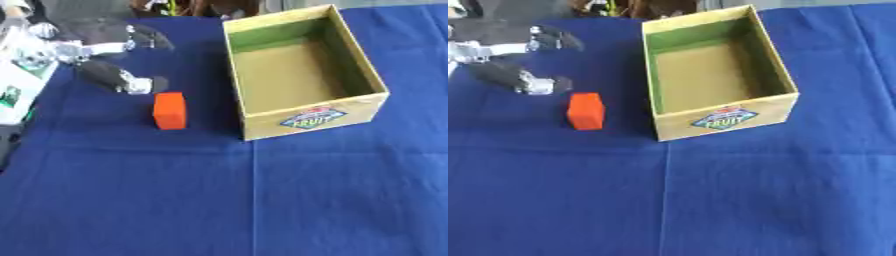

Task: Pick up objects on the table and place them in the box.

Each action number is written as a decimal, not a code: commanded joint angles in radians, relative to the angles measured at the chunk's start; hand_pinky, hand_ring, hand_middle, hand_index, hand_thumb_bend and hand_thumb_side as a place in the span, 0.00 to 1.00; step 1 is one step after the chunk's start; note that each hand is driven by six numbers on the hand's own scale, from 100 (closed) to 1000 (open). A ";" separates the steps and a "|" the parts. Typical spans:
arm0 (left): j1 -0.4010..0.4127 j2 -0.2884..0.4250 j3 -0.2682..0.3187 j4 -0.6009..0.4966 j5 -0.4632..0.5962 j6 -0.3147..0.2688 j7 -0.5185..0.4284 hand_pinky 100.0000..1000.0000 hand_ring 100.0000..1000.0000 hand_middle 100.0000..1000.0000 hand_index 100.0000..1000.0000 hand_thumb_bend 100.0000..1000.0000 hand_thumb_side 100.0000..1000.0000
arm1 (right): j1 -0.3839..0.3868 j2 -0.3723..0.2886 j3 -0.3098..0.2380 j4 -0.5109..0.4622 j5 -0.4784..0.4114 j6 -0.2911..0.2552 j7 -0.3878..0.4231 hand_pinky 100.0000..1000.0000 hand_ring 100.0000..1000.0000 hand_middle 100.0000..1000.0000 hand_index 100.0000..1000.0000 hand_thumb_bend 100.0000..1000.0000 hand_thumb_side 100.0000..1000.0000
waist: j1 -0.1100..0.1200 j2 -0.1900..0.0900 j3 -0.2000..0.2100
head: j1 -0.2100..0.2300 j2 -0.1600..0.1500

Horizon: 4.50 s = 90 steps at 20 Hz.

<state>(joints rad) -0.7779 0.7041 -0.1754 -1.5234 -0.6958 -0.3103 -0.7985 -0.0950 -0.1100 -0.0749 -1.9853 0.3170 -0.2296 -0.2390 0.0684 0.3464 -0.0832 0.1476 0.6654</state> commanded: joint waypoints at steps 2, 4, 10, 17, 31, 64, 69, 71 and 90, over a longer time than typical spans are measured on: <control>-0.045 0.043 -0.015 0.029 -0.042 -0.101 -0.108 0.74 0.89 0.95 1.00 0.73 1.00 | 0.001 -0.011 0.004 -0.015 0.010 0.004 0.009 0.80 0.95 0.62 0.95 0.00 0.97 | 0.002 -0.019 0.000 | -0.004 -0.009; -0.050 0.036 -0.021 0.032 -0.068 -0.091 -0.109 0.74 0.90 0.97 1.00 0.60 1.00 | 0.001 -0.010 0.005 -0.015 0.011 0.007 0.012 0.80 0.95 0.62 0.95 0.00 0.97 | 0.004 -0.019 0.000 | -0.006 -0.012; -0.043 0.016 -0.048 0.054 -0.101 -0.123 -0.109 0.76 0.91 0.99 1.00 0.62 1.00 | 0.000 -0.009 0.006 -0.015 0.011 0.011 0.016 0.80 0.95 0.61 0.95 0.00 0.97 | 0.006 -0.019 -0.002 | -0.010 -0.016; -0.049 0.011 -0.091 0.130 -0.129 -0.167 -0.109 0.74 0.90 0.97 1.00 0.70 1.00 | 0.000 -0.008 0.008 -0.015 0.012 0.015 0.021 0.80 0.95 0.61 0.94 0.00 0.97 | 0.008 -0.020 -0.005 | -0.013 -0.016; -0.062 -0.032 -0.106 0.235 -0.204 -0.147 -0.109 0.69 0.82 0.85 1.00 0.63 1.00 | -0.002 -0.001 0.011 -0.015 0.017 0.018 0.030 0.80 0.95 0.61 0.93 0.00 0.97 | 0.008 -0.011 -0.010 | -0.008 -0.019; -0.058 -0.053 -0.111 0.199 -0.212 -0.128 -0.045 0.39 0.52 0.47 0.87 0.28 0.56 | -0.007 0.006 0.009 -0.015 0.023 0.026 0.025 0.80 0.95 0.60 0.92 0.00 0.97 | 0.008 -0.005 -0.017 | -0.012 -0.028; -0.054 -0.054 -0.105 0.179 -0.239 -0.086 0.026 0.30 0.46 0.44 0.78 0.02 0.45 | -0.006 0.008 0.010 -0.015 0.024 0.028 0.026 0.80 0.95 0.60 0.92 0.00 0.97 | 0.008 -0.003 -0.017 | -0.015 -0.029; -0.054 -0.054 -0.106 0.176 -0.243 -0.069 0.055 0.30 0.46 0.44 0.78 0.01 0.45 | -0.005 0.007 0.010 -0.015 0.026 0.028 0.026 0.80 0.95 0.60 0.92 0.00 0.97 | 0.009 -0.003 -0.016 | -0.016 -0.028; -0.107 -0.043 -0.048 0.052 -0.179 0.020 0.113 0.22 0.39 0.37 0.70 0.00 0.31 | 0.003 0.001 0.008 -0.015 0.032 0.034 0.023 0.80 0.95 0.60 0.93 0.00 0.96 | 0.017 -0.015 -0.008 | -0.023 -0.020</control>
<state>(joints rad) -0.8616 0.6290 -0.2463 -1.4432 -0.8918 -0.2983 -0.6843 -0.0889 -0.1010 -0.0670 -1.9852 0.3415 -0.1962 -0.2140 0.0869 0.3571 -0.0924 0.1280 0.6480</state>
